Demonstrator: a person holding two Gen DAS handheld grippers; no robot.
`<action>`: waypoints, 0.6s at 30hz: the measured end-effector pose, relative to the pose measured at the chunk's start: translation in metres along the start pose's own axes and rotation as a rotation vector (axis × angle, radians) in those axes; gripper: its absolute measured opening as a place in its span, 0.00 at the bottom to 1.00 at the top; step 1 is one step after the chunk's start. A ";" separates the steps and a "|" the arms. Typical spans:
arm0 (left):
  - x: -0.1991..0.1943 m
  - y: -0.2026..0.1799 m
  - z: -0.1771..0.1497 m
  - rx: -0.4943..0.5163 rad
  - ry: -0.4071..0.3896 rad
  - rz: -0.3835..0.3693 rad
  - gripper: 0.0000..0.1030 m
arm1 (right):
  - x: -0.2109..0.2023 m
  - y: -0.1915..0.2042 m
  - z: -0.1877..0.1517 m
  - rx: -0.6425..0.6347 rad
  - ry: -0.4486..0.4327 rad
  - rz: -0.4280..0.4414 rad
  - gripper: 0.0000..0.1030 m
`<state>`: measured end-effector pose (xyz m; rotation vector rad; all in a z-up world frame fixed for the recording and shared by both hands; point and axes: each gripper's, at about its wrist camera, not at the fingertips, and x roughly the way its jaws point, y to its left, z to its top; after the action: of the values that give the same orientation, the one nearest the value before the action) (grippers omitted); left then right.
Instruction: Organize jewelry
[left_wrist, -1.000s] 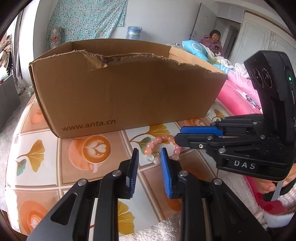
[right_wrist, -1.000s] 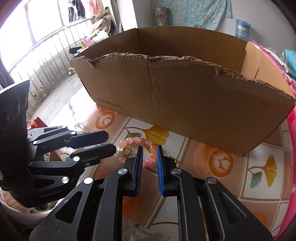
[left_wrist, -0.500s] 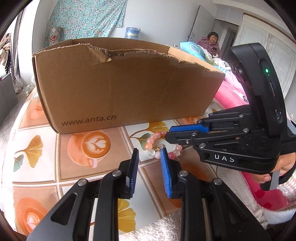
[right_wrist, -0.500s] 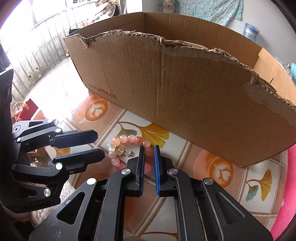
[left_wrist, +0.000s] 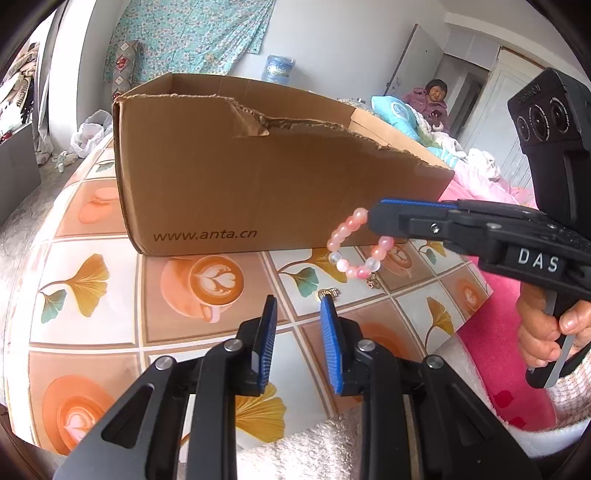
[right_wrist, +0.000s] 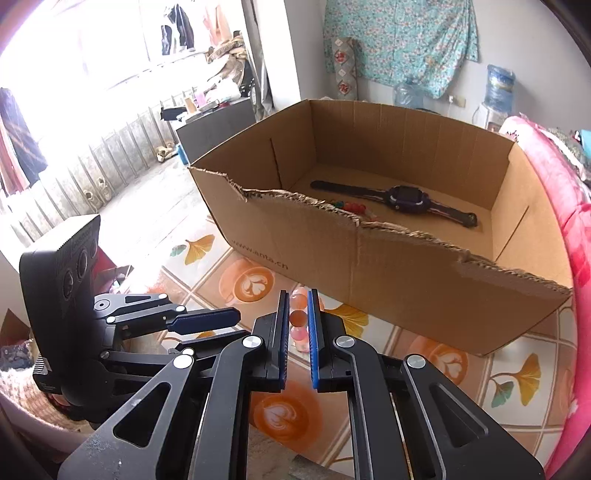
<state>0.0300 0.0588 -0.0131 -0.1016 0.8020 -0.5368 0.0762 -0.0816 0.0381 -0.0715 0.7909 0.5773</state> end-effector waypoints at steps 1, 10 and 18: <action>0.001 -0.002 0.000 0.004 0.002 -0.001 0.23 | -0.006 -0.005 -0.003 0.010 -0.007 -0.008 0.07; 0.016 -0.019 0.004 0.059 0.043 -0.005 0.23 | -0.023 -0.057 -0.023 0.124 -0.003 -0.095 0.07; 0.024 -0.025 0.006 0.068 0.071 0.034 0.23 | -0.012 -0.095 -0.039 0.192 0.037 -0.179 0.08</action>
<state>0.0377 0.0244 -0.0175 -0.0060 0.8525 -0.5377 0.0928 -0.1776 0.0040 0.0234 0.8625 0.3296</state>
